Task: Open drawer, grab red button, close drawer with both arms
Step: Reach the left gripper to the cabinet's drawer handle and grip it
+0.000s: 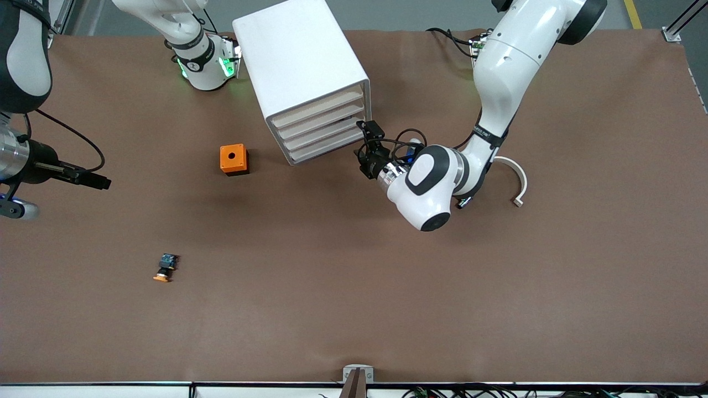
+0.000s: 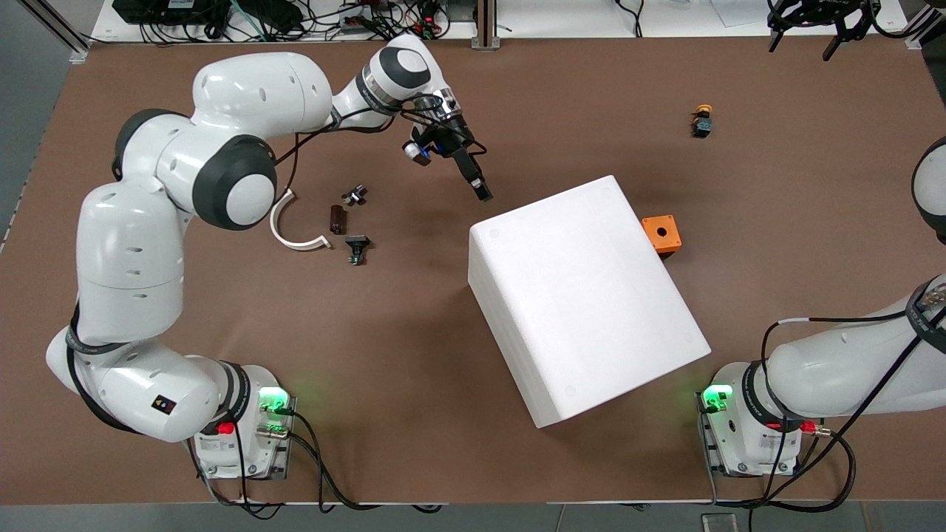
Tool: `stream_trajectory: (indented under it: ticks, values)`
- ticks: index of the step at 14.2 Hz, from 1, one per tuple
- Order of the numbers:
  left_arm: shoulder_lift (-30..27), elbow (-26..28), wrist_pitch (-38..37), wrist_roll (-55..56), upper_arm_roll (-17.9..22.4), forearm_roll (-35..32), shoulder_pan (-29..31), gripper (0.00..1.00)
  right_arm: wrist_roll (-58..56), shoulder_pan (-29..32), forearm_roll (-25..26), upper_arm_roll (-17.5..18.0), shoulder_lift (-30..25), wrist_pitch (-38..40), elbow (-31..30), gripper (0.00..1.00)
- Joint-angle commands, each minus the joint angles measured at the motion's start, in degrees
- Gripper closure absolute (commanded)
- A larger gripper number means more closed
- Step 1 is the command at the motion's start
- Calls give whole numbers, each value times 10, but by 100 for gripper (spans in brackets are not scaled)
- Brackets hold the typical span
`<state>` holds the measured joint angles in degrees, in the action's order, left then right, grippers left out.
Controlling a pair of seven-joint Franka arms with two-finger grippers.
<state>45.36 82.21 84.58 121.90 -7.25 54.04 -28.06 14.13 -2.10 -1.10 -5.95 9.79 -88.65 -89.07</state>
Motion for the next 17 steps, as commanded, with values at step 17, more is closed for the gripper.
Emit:
stream_trajectory:
  ticks: [17]
  values:
    - [68,2,-86,81,-7,66,-30,53,189,-81,-6,1,-7,1,-12,0]
